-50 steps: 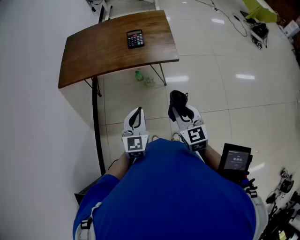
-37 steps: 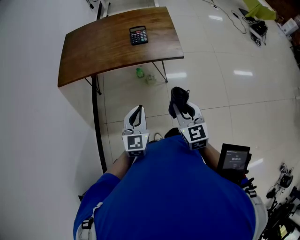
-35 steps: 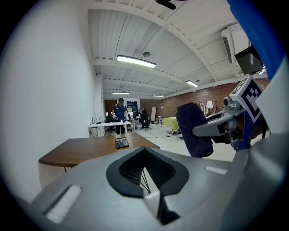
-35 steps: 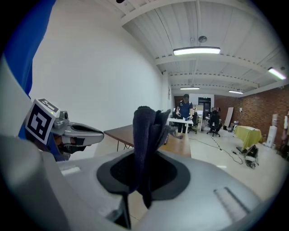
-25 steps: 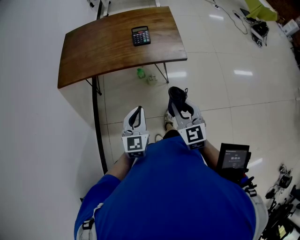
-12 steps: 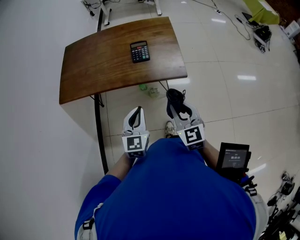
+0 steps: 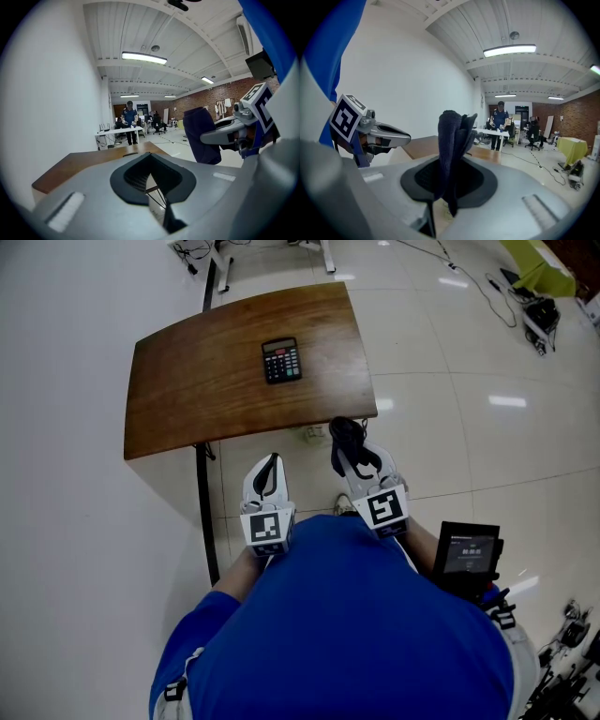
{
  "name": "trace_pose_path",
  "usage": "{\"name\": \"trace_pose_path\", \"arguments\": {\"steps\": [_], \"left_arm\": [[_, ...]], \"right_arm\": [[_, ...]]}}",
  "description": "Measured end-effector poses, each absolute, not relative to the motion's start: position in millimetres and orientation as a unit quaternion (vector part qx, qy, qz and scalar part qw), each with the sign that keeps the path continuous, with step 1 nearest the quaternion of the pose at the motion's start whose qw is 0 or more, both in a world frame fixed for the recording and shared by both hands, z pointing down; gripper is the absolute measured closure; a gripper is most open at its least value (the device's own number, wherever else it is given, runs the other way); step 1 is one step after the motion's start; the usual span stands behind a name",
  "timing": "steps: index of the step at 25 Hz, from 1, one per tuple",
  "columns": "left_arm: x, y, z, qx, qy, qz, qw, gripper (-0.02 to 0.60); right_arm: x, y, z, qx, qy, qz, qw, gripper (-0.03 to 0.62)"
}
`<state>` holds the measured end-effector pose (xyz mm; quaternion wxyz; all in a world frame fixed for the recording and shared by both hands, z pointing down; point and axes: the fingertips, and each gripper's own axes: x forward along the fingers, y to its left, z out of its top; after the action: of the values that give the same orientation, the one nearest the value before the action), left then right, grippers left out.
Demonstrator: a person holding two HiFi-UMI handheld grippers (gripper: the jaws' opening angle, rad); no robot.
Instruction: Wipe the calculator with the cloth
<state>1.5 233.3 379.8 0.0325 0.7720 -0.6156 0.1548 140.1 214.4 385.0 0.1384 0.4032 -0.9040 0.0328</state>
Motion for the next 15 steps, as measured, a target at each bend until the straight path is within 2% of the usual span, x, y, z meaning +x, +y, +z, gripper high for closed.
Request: {"name": "trace_pose_path", "arguments": {"steps": [12, 15], "left_arm": [[-14.6, 245.1, 378.1, 0.753, -0.637, 0.157, 0.046, 0.577], [-16.6, 219.1, 385.0, 0.753, -0.636, 0.158, 0.056, 0.577]], "right_arm": [[130.0, 225.3, 387.3, 0.387, -0.909, 0.047, 0.146, 0.514], [129.4, 199.5, 394.1, 0.39, -0.906, 0.049, 0.154, 0.515]]}}
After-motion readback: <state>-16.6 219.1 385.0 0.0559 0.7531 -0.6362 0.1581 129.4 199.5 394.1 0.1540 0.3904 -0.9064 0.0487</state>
